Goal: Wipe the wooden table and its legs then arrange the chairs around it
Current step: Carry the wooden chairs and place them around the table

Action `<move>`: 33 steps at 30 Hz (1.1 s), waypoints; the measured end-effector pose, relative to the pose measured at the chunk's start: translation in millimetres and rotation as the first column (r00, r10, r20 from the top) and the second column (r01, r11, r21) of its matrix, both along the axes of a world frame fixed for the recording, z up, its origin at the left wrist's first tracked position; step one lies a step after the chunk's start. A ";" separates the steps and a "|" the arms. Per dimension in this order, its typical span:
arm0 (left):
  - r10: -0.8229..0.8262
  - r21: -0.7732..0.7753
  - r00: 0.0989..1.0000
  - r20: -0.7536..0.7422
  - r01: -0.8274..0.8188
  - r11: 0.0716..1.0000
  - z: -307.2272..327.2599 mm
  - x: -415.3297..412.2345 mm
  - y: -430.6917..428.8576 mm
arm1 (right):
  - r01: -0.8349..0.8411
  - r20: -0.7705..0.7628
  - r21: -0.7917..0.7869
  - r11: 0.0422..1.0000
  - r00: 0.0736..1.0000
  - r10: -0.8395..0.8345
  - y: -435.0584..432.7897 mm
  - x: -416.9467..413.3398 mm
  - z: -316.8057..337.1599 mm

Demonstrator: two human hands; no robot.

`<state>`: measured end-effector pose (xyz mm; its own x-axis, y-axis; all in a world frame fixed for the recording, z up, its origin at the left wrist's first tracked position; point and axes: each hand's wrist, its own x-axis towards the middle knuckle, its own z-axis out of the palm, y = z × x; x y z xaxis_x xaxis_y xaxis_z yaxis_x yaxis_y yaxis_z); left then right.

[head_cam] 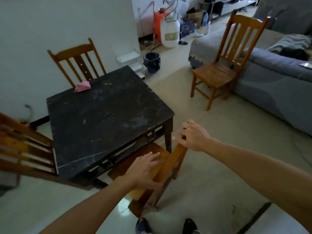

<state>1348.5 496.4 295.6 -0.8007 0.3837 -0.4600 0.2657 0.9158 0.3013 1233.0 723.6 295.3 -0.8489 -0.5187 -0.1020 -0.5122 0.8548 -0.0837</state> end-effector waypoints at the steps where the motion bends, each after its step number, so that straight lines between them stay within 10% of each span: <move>1: 0.022 -0.003 1.000 -0.003 -0.022 1.000 2.7 3.1 -9.9 | -0.025 0.012 0.002 1.000 1.000 0.025 -1.1 2.2 -0.9; 13: 0.508 -0.148 0.732 -0.454 -0.624 0.767 -16.8 106.9 -60.2 | -0.555 -0.269 0.011 0.832 0.799 0.537 -16.8 11.8 -42.8; 33: 0.260 -0.042 0.621 -0.740 -0.428 0.903 -47.1 108.0 -96.9 | -0.410 -0.372 -0.143 0.901 0.866 0.335 -34.7 31.2 -56.6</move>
